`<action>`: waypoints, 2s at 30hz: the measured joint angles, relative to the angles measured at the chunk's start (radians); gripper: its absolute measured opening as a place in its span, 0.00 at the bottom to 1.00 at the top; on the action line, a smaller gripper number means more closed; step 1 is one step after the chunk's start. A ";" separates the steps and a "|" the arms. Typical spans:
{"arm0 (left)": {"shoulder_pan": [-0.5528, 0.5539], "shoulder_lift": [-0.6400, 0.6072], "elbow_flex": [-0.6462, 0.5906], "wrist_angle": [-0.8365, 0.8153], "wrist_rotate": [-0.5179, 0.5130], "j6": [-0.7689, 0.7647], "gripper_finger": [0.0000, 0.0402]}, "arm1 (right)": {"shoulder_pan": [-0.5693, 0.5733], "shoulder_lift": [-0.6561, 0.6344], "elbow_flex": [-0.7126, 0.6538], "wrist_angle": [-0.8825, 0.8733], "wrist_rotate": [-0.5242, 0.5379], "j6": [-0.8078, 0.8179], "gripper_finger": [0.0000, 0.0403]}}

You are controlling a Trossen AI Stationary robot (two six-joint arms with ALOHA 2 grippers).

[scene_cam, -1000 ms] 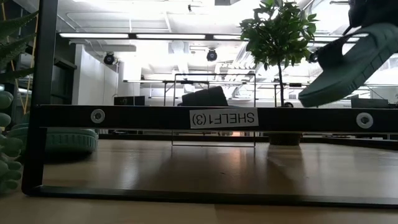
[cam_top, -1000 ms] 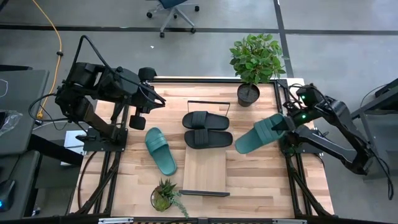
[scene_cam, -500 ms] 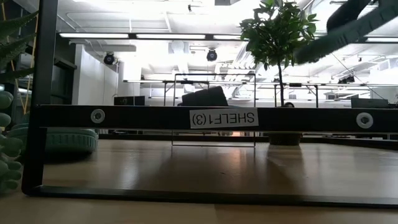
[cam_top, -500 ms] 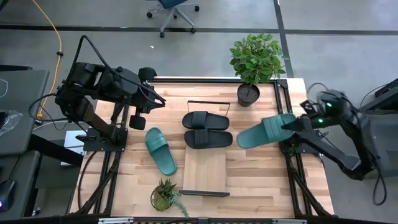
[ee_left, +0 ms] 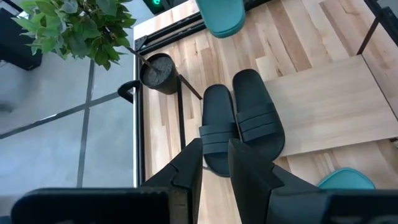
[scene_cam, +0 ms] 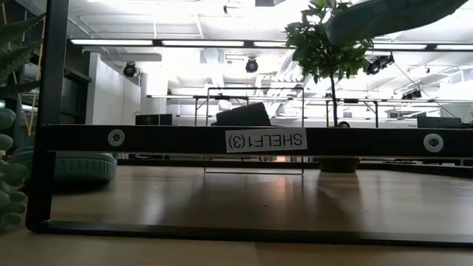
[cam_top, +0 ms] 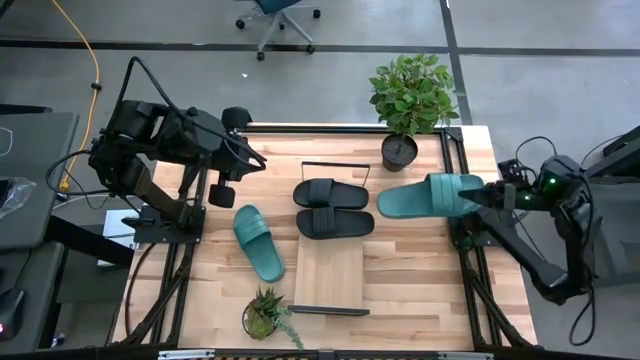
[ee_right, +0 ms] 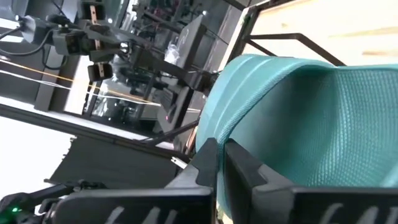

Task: Pick and place slides into the shelf
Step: Put the right green slides on the shelf

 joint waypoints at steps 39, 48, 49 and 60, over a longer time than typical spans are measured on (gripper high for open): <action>0.000 0.000 0.000 0.000 -0.030 0.018 0.17 | -0.466 -0.087 0.036 -0.067 -0.337 -0.101 0.00; 0.000 0.000 0.000 0.000 -0.029 0.018 0.17 | -0.464 -0.077 0.034 0.057 -0.313 -0.019 0.00; 0.000 0.000 0.000 0.000 -0.030 0.018 0.17 | -0.464 -0.077 0.034 0.058 -0.306 -0.019 0.00; 0.000 0.000 0.000 0.000 -0.029 0.018 0.17 | -0.464 -0.075 0.033 0.094 -0.315 0.034 0.00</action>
